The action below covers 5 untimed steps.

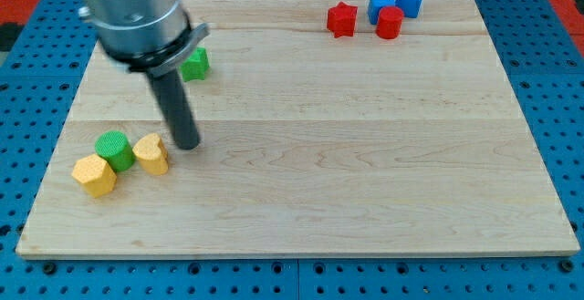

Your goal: Place the green star above the yellow heart

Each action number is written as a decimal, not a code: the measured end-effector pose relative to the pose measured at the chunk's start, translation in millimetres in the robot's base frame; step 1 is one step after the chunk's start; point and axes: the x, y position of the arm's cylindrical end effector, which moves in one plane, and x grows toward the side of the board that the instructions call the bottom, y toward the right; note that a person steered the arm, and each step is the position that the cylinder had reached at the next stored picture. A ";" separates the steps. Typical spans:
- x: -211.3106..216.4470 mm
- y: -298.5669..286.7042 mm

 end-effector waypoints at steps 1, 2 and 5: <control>-51.1 45.8; -107.7 50.0; -142.9 -70.7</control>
